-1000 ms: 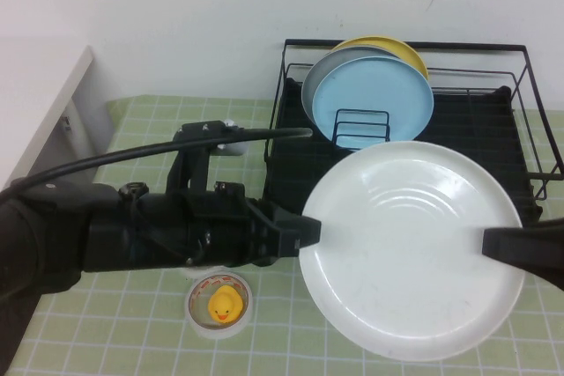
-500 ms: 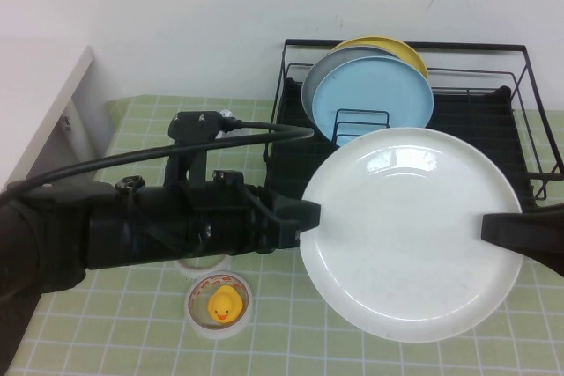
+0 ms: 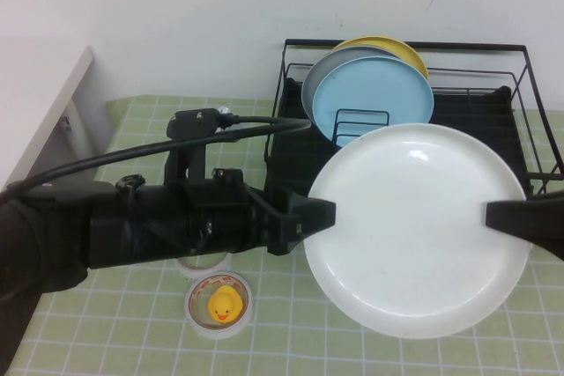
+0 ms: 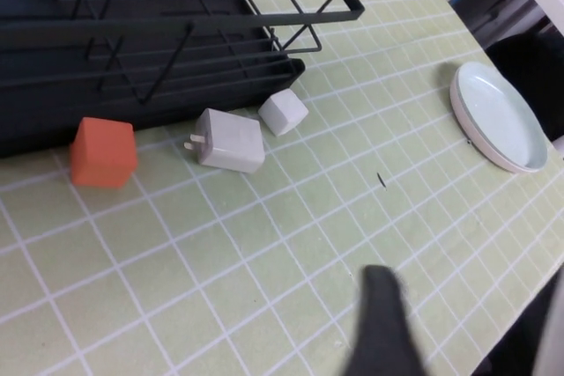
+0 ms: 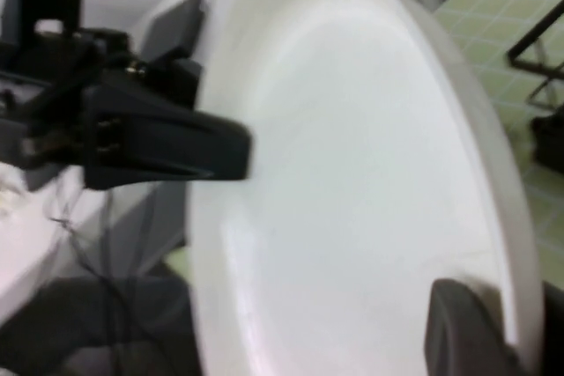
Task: Place plate on rack
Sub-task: Hand over the plate
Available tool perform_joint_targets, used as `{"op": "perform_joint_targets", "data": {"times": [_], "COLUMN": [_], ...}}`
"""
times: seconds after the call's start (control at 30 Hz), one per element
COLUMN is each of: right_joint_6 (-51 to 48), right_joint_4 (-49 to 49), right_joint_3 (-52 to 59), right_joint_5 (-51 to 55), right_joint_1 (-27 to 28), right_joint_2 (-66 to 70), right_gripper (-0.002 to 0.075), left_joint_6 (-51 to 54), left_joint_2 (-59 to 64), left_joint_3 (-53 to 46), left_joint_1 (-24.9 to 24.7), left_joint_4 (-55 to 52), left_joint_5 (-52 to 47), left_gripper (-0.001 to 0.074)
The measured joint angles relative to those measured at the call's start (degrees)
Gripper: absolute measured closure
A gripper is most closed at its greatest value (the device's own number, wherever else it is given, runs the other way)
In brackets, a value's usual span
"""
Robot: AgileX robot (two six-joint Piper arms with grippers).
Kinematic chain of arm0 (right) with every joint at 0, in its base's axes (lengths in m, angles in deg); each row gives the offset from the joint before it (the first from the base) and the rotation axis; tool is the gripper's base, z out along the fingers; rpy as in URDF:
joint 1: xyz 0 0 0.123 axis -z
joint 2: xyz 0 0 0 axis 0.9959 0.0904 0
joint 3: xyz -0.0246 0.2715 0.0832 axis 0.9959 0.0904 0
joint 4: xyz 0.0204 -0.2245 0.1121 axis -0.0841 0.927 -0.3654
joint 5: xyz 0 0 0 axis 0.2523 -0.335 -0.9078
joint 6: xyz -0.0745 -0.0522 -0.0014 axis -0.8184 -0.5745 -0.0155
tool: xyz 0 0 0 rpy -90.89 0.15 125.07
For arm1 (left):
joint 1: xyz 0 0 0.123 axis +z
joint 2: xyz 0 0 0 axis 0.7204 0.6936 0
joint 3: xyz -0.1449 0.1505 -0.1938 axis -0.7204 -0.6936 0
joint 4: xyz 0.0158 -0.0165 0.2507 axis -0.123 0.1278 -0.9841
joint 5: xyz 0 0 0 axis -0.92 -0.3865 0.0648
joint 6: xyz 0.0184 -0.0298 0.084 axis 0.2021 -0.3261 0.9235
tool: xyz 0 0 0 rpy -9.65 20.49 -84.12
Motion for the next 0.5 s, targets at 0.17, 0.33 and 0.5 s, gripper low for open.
{"op": "perform_joint_targets", "data": {"times": [0.17,0.33,0.5], "right_joint_6": [-0.1,-0.2,-1.8], "right_joint_4": [3.4,5.7,6.2], "right_joint_3": [-4.8,-10.7,-16.2], "right_joint_5": [-3.9,-6.6,-9.1], "right_joint_1": [-0.1,-0.2,-0.2], "right_joint_2": [0.3,1.8,4.7], "right_gripper": [0.0643,0.0643,0.0644], "left_joint_6": [-1.5,-6.7,-10.9], "left_joint_2": [-0.4,-3.0,-6.6], "left_joint_3": [0.0,0.0,0.0], "left_joint_1": [0.6,5.7,13.5], "left_joint_4": [-0.3,-4.6,-8.9], "left_joint_5": [0.9,0.8,-1.0], "left_gripper": [0.0244,0.0293,0.039]}}
